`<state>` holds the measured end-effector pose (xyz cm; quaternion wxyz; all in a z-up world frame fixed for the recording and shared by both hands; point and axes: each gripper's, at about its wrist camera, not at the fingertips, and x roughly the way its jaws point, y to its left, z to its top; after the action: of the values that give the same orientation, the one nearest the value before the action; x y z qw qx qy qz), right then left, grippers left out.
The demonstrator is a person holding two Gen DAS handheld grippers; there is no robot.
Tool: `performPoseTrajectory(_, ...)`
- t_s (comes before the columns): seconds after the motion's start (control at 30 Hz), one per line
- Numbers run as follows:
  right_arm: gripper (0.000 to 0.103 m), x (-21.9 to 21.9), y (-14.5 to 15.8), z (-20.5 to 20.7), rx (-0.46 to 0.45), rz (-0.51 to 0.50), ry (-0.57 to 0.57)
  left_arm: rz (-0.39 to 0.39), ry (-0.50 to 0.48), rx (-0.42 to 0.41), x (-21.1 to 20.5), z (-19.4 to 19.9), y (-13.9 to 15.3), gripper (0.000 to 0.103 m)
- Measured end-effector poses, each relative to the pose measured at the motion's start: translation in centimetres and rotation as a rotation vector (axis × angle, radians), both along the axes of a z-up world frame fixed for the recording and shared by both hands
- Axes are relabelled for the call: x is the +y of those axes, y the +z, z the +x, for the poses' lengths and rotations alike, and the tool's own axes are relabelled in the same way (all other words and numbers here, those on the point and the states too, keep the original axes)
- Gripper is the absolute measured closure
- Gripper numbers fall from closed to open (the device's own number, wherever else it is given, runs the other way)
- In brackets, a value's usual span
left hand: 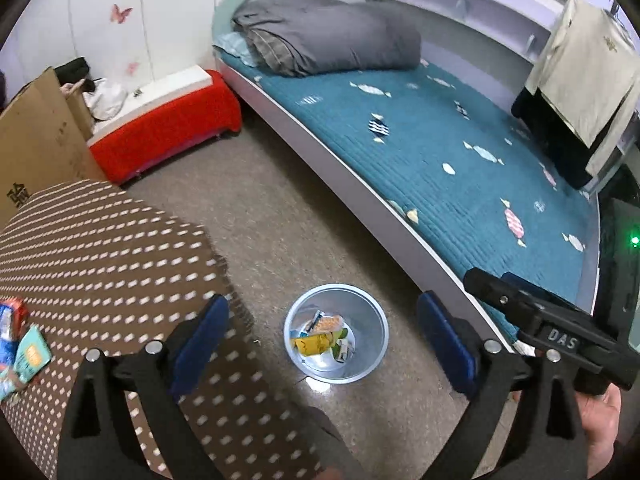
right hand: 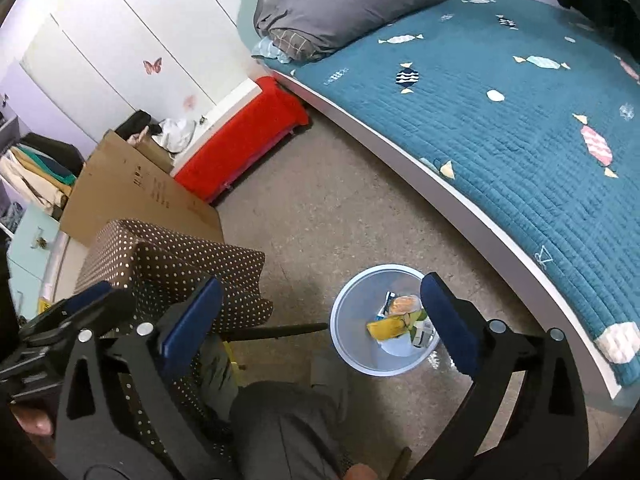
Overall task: Collect trash
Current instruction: 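Carry the tube and yellow packet to the wastebasket and release both, then move both tools back over the table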
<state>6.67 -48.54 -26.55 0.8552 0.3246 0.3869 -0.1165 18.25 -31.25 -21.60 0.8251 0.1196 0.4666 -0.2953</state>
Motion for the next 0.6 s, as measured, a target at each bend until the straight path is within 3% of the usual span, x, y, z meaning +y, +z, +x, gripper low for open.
performPoseTrajectory(0.6, 0.006, 8.6, 7.9, 1.3, -0.082, -0.176, 0.171, -0.069, 0.105, -0.136, 9.9, -3.9, 5.1, 0.010)
